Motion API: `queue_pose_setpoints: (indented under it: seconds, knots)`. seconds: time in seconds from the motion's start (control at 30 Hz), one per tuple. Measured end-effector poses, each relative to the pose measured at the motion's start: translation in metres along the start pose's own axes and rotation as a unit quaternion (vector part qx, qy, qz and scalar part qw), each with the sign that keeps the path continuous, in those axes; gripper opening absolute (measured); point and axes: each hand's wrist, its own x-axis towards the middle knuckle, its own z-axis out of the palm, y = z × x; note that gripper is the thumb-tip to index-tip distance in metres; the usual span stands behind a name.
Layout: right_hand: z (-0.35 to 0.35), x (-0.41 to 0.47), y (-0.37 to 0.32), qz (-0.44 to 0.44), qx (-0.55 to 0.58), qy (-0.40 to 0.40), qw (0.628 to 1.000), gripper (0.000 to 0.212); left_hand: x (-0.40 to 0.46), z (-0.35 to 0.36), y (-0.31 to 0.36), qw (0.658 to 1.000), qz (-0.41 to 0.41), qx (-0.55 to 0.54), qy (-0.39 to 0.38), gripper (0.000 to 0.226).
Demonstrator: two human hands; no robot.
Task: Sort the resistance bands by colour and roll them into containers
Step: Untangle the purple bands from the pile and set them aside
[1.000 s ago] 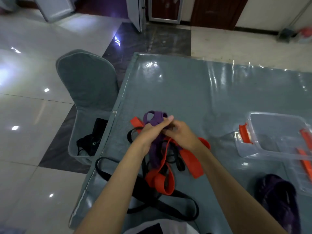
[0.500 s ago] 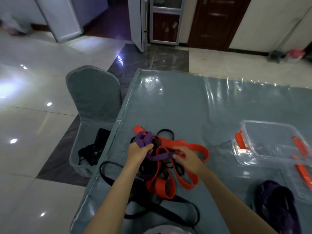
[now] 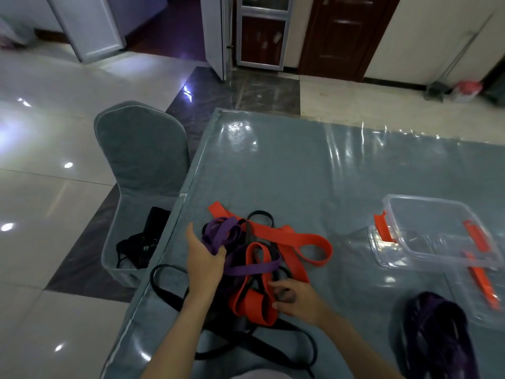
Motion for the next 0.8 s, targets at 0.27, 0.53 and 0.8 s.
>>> queue_pose_setpoints:
  seconds: [0.27, 0.53, 0.8]
  knots:
    - [-0.031, 0.040, -0.009, 0.036, 0.058, 0.205, 0.976, 0.004, 0.000, 0.012, 0.003, 0.991, 0.069, 0.114, -0.007, 0.087]
    - [-0.028, 0.100, -0.010, 0.122, 0.062, 0.099, 0.986, 0.024, 0.021, 0.031, -0.010, 0.934, 0.235, 0.250, -0.096, 0.062]
    - [-0.024, 0.120, -0.011, 0.169, 0.065, 0.099, 0.978, 0.026, 0.025, 0.042, -0.027, 0.928, 0.182, 0.284, -0.157, 0.067]
